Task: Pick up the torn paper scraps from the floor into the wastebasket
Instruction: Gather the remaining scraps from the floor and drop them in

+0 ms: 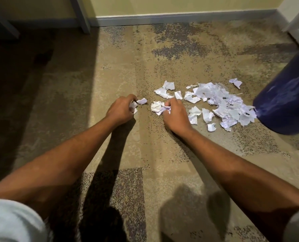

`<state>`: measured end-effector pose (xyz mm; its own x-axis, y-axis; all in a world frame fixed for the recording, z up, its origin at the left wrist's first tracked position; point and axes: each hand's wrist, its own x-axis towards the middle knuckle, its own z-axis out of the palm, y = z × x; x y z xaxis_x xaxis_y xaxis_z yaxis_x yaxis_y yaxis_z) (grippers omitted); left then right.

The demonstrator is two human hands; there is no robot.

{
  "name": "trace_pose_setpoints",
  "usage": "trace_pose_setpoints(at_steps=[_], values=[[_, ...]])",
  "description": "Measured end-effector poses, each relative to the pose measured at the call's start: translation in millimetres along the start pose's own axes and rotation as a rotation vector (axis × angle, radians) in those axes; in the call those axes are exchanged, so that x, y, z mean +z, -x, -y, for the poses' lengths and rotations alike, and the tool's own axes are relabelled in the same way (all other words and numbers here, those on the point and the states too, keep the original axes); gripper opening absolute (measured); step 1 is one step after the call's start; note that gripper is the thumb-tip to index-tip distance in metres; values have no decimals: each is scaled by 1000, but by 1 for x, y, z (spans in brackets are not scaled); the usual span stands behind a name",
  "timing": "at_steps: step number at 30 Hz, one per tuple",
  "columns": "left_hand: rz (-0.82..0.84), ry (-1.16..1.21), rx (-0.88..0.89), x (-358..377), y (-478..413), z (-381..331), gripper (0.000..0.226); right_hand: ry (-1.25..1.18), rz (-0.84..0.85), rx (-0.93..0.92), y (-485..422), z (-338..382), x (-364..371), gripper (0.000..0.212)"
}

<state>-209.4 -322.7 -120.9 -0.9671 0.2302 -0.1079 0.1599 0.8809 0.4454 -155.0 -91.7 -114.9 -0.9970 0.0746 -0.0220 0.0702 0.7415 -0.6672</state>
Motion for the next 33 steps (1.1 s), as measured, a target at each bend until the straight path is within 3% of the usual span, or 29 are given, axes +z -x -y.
trace_pose_setpoints(at_steps=[2,4,6,7,10,13,15,24,27,29,33], values=[[-6,-2,18,1,-1,4,43,17,53,20,-9,4,3,29],[-41,3,16,4,0,8,41,81,94,28,-14,7,10,64],[-88,15,18,8,3,10,36,262,128,6,-15,9,20,90],[-118,12,30,10,5,9,31,379,126,-26,-15,9,26,94],[-197,-42,56,18,10,5,37,586,-4,-171,-13,7,38,73],[-224,-195,80,28,11,-1,56,602,-95,-244,-12,-2,43,47],[-249,-261,80,30,9,-1,49,546,-131,-247,-11,-6,44,40],[-246,-118,33,19,-7,7,5,376,-194,-177,-10,-12,46,28],[-320,119,-2,14,-9,8,29,278,-216,-127,-11,-11,45,31],[-312,193,61,14,-10,3,31,243,-209,-95,-11,-11,43,37],[-241,51,110,30,-10,-17,31,247,-191,-101,-12,-12,42,36]])
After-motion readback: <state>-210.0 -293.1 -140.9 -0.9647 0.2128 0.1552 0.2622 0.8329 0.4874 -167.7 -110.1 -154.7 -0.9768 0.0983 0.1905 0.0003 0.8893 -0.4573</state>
